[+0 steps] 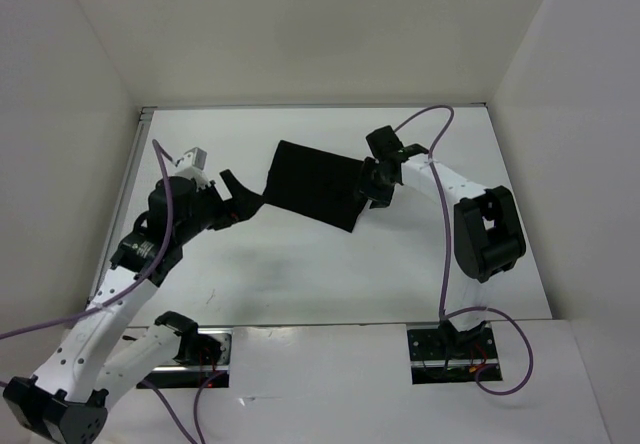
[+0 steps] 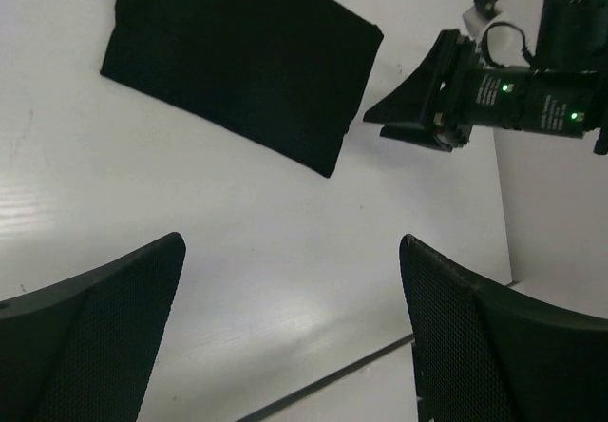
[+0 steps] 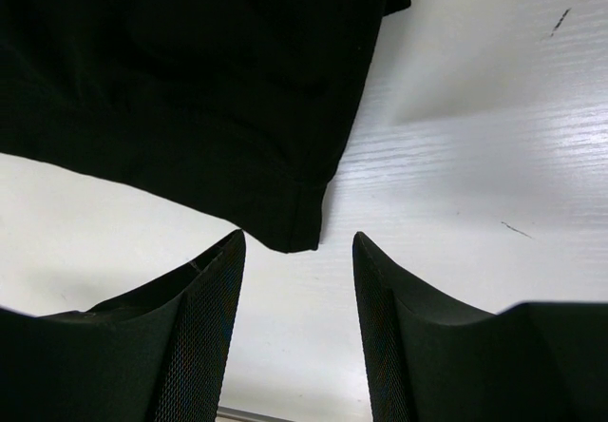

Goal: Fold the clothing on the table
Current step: Flatten the skirt out

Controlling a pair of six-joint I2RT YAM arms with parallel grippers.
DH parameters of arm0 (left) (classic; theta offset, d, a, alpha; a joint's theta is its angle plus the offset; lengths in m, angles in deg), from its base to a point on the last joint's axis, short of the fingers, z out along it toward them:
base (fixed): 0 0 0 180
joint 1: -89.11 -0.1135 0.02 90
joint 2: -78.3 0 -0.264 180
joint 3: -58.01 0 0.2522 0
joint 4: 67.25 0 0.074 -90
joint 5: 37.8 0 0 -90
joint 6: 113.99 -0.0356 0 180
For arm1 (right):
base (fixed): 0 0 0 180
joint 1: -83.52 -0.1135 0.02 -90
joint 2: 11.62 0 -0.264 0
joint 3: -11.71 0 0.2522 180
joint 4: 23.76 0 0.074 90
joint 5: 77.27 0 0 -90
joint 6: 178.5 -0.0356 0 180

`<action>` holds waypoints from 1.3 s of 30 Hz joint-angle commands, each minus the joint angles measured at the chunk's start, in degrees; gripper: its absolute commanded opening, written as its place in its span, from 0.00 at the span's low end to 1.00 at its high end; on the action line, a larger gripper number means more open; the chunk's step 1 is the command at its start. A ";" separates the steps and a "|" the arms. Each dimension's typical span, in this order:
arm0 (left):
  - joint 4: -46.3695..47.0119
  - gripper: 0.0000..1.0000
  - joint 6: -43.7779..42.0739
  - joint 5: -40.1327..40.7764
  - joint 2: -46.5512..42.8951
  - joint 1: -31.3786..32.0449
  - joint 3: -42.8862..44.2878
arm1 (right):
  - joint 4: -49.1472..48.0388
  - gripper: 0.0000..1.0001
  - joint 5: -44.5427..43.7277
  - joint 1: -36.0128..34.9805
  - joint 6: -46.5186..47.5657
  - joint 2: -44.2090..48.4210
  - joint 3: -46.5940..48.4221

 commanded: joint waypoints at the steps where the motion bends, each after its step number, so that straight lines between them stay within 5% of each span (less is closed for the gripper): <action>1: 3.48 1.00 3.43 -3.51 -1.45 -0.30 -0.93 | 1.57 0.55 -1.55 -0.04 0.57 1.49 3.09; 7: 14.45 1.00 1.14 -9.39 -8.57 -0.30 -5.77 | 2.71 0.55 -2.08 -0.04 0.57 1.49 3.62; 11: 12.79 1.00 3.24 -3.79 -6.83 -0.30 -5.25 | 2.19 0.55 -2.09 -0.04 0.57 1.49 2.91; 19: -3.28 1.00 -5.77 11.95 22.94 -0.30 10.73 | 1.66 0.55 -2.08 -0.04 0.57 1.49 1.86; 24: -6.55 0.88 -14.58 9.24 43.67 -3.46 20.67 | 0.61 0.55 0.02 -0.04 1.10 1.49 0.11; 31: -2.25 0.81 -20.29 6.96 54.96 -6.35 24.11 | -2.38 0.55 2.66 0.48 -0.57 3.25 -5.52; 35: -0.22 0.53 -25.38 -0.57 60.66 -9.44 26.30 | -3.61 0.55 4.77 0.48 -0.57 4.30 -8.06; 39: 1.28 0.56 -26.98 -2.10 62.69 -10.67 27.80 | -5.28 0.55 7.31 0.48 -1.72 5.71 -10.45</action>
